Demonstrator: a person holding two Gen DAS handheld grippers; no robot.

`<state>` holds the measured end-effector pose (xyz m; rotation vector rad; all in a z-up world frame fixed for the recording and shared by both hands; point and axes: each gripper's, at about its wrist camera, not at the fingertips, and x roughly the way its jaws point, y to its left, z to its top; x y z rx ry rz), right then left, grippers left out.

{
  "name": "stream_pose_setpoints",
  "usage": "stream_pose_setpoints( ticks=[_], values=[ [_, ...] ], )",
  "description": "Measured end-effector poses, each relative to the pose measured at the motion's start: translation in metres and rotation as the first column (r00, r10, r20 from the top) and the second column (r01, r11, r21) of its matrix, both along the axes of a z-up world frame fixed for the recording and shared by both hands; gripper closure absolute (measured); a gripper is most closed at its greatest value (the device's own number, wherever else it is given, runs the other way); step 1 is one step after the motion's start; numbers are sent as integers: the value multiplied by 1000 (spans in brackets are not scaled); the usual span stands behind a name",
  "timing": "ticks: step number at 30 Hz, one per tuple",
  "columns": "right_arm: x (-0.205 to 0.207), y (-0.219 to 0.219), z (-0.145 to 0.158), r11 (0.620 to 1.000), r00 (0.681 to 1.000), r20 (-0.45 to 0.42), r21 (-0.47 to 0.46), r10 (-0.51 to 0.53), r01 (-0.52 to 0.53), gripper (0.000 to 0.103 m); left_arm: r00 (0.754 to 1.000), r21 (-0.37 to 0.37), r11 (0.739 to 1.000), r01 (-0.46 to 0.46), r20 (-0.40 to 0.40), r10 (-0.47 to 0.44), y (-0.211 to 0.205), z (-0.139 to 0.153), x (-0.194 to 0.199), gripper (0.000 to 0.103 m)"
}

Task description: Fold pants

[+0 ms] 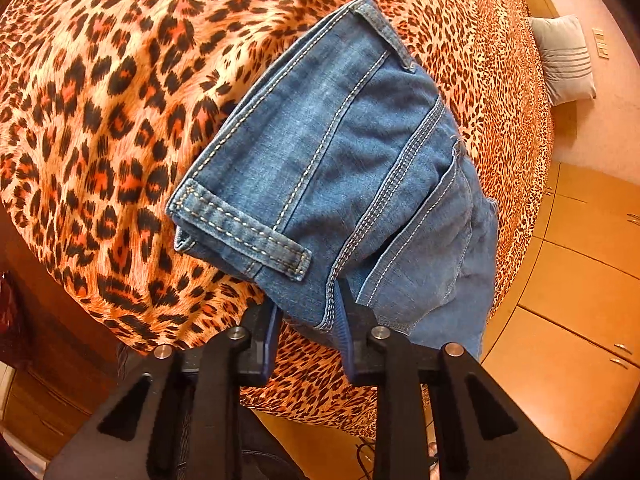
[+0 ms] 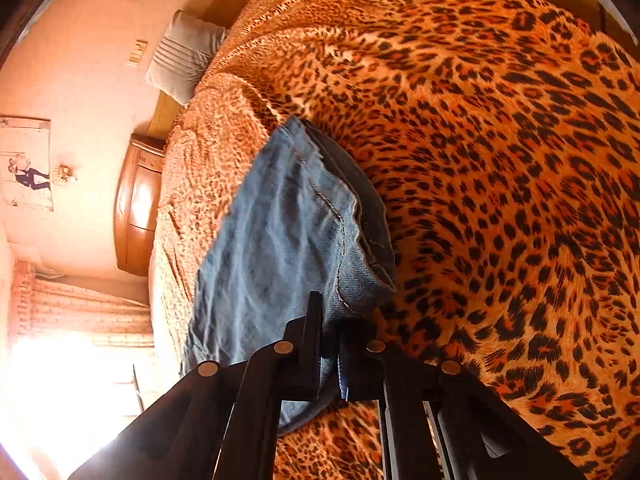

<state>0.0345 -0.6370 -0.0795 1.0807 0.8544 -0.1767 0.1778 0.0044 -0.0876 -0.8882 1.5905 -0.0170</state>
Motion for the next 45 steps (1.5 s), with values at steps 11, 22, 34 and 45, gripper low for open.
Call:
stream_pose_setpoints(
  ticks=[11,22,34,45],
  values=[
    [-56,-14,-24,992,985,-115,19,-126,129,93,973,72,972,225,-60,-221,-14,-1,7,80],
    [-67,-20,-50,961,978,-15,181,-208,207,47,669,206,685,698,151,-727,-197,85,56,34],
    [-43,-19,-85,923,959,167,350,-231,161,52,190,345,177,922,-3,-982,-517,68,114,34],
    [-67,-14,-92,930,938,239,331,-249,162,55,-123,264,-174,949,-200,-972,-640,-17,106,34]
  ],
)
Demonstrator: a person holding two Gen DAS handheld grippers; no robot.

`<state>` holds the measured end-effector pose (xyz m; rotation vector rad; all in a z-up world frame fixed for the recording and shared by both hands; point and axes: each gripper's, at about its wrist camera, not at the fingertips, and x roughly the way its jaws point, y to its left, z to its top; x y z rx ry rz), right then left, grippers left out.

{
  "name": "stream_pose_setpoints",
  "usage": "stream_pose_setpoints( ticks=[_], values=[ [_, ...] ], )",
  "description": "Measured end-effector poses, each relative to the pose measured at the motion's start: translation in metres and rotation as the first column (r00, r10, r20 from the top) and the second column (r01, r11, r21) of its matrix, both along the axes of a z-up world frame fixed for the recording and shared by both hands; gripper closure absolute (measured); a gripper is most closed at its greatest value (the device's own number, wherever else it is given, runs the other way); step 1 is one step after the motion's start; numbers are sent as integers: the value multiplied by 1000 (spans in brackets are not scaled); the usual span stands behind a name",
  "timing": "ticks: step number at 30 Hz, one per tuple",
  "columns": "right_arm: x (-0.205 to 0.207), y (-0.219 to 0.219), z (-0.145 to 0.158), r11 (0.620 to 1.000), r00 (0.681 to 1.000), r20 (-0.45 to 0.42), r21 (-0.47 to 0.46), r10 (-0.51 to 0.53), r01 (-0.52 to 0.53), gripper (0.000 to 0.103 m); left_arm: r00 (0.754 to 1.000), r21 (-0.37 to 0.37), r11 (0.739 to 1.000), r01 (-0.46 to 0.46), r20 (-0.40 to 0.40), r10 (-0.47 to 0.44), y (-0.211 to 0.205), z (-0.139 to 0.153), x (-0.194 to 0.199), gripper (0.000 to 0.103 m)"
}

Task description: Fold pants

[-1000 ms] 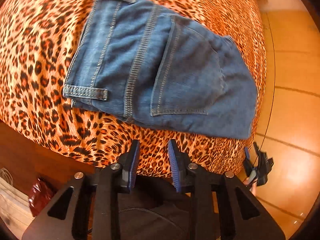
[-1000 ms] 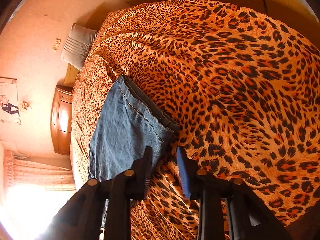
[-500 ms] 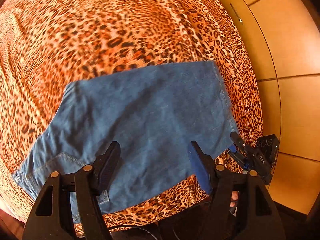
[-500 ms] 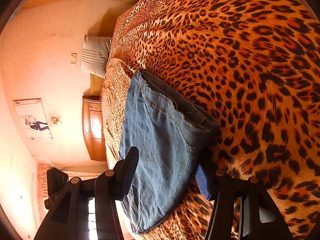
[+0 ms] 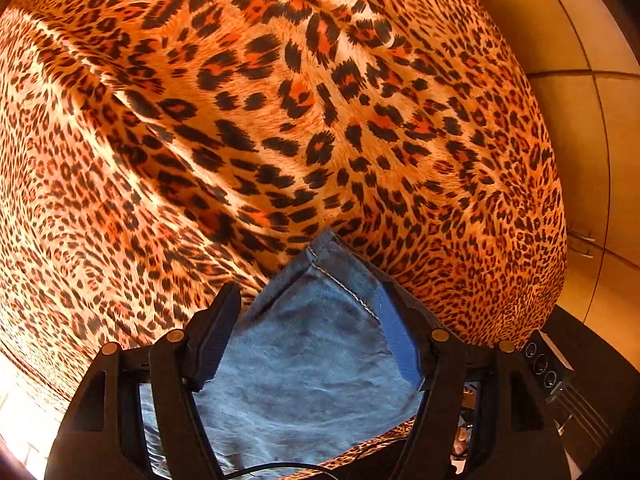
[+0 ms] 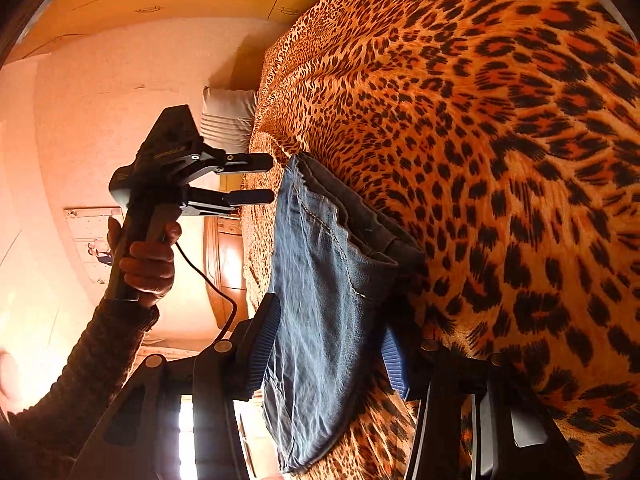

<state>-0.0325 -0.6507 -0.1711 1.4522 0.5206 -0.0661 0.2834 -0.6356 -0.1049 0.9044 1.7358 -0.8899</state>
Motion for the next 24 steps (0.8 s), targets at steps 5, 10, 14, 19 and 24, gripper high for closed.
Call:
stream_pose_setpoints(
  ticks=[5,10,14,19,24],
  values=[
    [-15,9,1,1000,1000,-4,0,-19,19,55,995,-12,998,68,-78,-69,0,-16,-10,15],
    [-14,12,10,999,999,-9,-21,-39,39,63,967,-45,973,228,-105,-231,2,-17,-49,13],
    [-14,11,-1,998,996,-59,-17,-61,60,97,979,-93,977,191,-58,-197,8,-9,-55,34],
    [-16,13,5,998,997,-40,-10,-60,59,97,978,-149,967,207,46,-202,36,18,-52,96],
    [-8,19,43,995,1000,10,-99,14,-13,97,995,-293,951,101,11,-103,80,71,-42,96]
  ],
)
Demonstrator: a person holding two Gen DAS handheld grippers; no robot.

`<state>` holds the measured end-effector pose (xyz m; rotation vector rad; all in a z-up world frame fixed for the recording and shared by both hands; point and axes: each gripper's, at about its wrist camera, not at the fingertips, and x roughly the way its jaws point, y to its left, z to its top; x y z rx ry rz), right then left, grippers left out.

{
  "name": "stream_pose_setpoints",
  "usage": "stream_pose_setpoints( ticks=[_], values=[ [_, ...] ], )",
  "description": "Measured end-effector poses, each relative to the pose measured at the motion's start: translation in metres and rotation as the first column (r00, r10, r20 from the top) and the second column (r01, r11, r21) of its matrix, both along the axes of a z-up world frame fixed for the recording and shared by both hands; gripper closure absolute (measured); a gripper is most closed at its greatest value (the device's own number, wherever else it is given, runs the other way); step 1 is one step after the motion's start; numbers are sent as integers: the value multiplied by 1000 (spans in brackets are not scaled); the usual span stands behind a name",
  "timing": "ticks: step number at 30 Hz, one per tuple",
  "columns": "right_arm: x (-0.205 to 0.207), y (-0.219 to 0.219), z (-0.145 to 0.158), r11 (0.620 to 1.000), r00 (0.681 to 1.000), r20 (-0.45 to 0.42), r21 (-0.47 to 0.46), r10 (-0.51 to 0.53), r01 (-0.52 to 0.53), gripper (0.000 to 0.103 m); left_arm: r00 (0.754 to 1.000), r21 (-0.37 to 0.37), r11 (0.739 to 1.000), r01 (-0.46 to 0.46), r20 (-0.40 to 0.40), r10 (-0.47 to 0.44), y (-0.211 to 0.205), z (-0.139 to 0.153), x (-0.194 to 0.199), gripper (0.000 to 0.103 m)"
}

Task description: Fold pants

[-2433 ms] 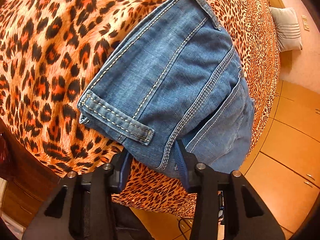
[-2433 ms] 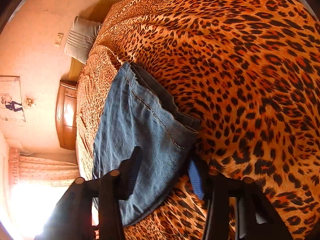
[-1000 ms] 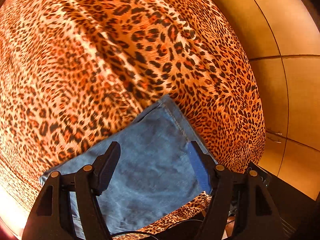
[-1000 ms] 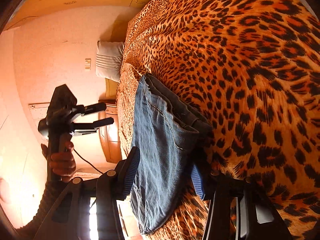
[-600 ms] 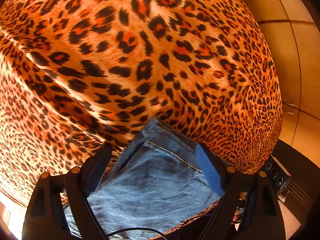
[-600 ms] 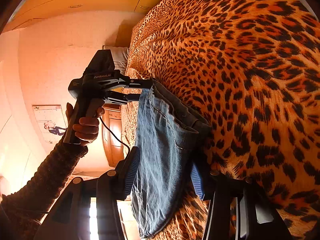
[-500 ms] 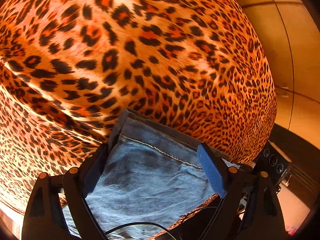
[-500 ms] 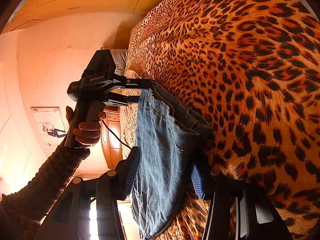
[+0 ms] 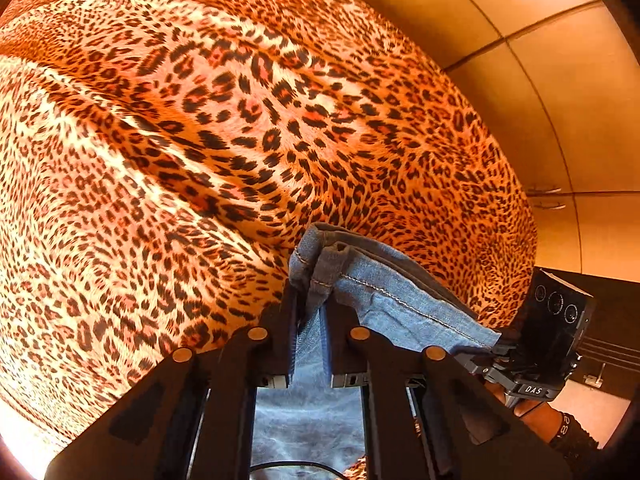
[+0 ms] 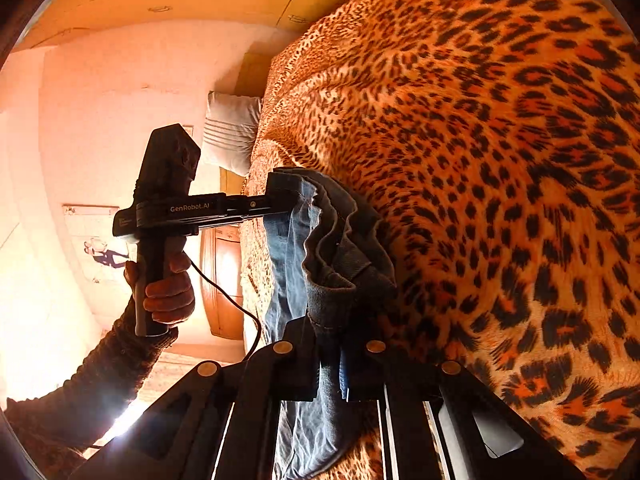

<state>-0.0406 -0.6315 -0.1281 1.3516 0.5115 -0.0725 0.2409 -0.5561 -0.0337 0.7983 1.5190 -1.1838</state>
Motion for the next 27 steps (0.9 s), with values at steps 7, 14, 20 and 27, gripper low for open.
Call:
stream_pose_setpoints(
  ticks=[7,14,20,27],
  values=[
    [32,42,65,963,981,5,-194,193,-188,95,992,-93,988,-126,-14,125,79,55,45,95],
    [72,139,76,850,886,-82,-256,456,-460,93,952,-32,951,-307,7,307,189,27,65,94],
    [109,232,21,655,664,-365,-170,652,-736,72,860,168,844,-510,101,500,296,-45,71,94],
    [109,219,66,583,618,-372,-215,693,-784,61,654,80,659,-748,-81,752,398,-40,38,71]
  ],
)
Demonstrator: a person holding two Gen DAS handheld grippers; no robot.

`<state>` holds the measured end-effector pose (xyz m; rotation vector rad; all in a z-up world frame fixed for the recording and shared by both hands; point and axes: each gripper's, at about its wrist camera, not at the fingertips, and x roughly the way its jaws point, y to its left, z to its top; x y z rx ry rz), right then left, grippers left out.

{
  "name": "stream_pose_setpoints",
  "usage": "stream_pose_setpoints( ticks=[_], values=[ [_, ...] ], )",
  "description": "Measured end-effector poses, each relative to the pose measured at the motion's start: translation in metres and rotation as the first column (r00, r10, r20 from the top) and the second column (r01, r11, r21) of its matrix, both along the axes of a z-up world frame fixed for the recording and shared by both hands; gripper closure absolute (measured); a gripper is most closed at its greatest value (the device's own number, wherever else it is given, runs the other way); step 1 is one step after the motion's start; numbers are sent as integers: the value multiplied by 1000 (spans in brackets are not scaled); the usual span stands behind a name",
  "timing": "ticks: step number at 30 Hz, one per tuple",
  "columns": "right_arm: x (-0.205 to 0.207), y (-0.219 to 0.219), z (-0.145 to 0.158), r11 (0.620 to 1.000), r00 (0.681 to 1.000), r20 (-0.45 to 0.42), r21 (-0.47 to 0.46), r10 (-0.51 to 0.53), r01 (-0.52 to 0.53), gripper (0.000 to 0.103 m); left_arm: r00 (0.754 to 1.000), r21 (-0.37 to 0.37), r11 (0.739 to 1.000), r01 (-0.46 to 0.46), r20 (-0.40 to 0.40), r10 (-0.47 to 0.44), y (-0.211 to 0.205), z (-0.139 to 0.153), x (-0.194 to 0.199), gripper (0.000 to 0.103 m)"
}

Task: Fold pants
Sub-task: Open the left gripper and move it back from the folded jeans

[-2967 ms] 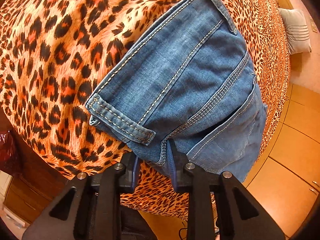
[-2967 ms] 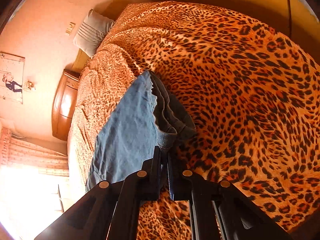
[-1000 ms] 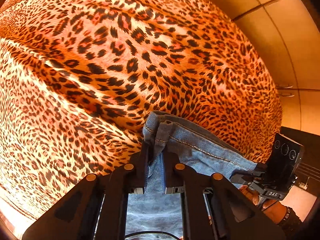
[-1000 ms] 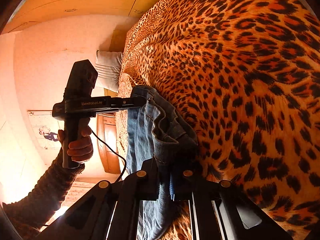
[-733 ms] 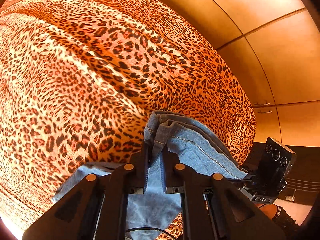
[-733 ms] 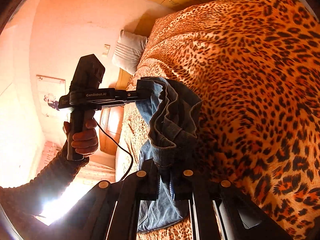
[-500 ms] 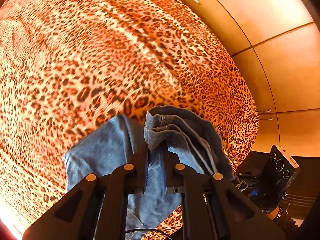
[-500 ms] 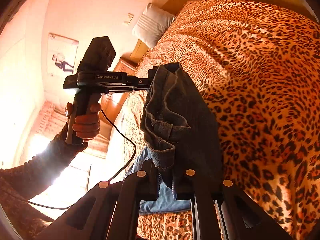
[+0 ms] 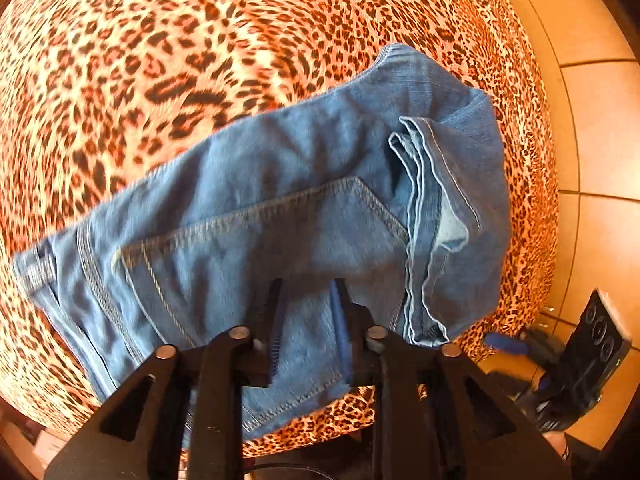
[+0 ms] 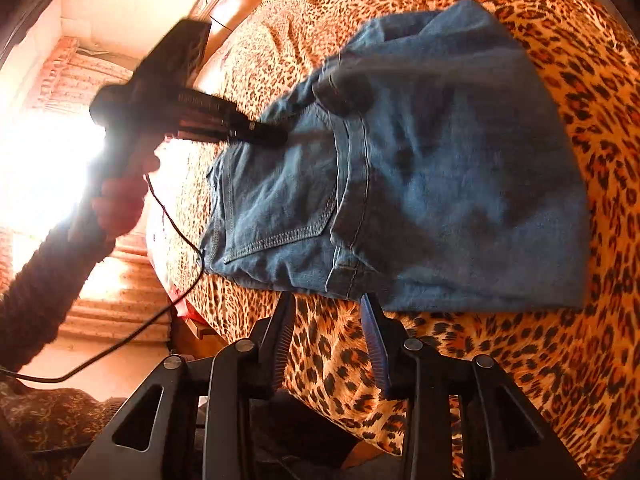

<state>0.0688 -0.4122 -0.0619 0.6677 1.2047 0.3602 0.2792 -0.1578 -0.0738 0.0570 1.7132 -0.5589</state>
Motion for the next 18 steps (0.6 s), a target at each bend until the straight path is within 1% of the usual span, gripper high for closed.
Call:
stream_pose_setpoints(
  ticks=[1,2,3,5,7,9,11,13,14,16,17,18],
  values=[
    [8,-15,9,1000,1000,13,-16,-15,15,55,999,-29,999,-39,2,39,6,3,-12,55],
    [18,-29,16,999,999,25,-29,-21,21,55,997,-57,995,-79,3,79,9,4,-26,46],
    [34,-42,21,999,999,33,-41,-18,19,55,993,-83,990,-119,-6,118,10,4,-40,44],
    [69,-57,29,997,999,43,-76,19,-16,53,979,-132,970,-204,-59,197,6,-1,-64,44],
    [109,-58,31,991,993,55,-89,105,-100,50,951,-152,941,-303,-108,289,1,-10,-83,44],
    [146,-42,27,969,974,46,-120,222,-215,46,919,-140,911,-389,-131,372,-6,-22,-100,44],
    [172,-20,21,932,943,29,-167,331,-322,45,890,-119,884,-451,-137,436,-13,-30,-113,44],
    [197,0,8,883,907,-7,-225,420,-411,45,863,-90,861,-501,-120,490,-20,-34,-120,44],
    [203,11,4,850,884,-24,-264,467,-456,45,847,-77,845,-529,-102,521,-23,-35,-122,44],
    [210,28,-6,784,841,-28,-346,541,-516,45,796,-67,794,-605,-80,600,-21,-34,-126,44],
    [212,38,-12,750,813,-40,-362,581,-554,45,773,-66,770,-634,-72,631,-20,-33,-130,45],
    [213,48,-19,702,778,-73,-385,624,-599,46,758,-60,756,-652,-61,649,-20,-33,-132,46]
  ],
)
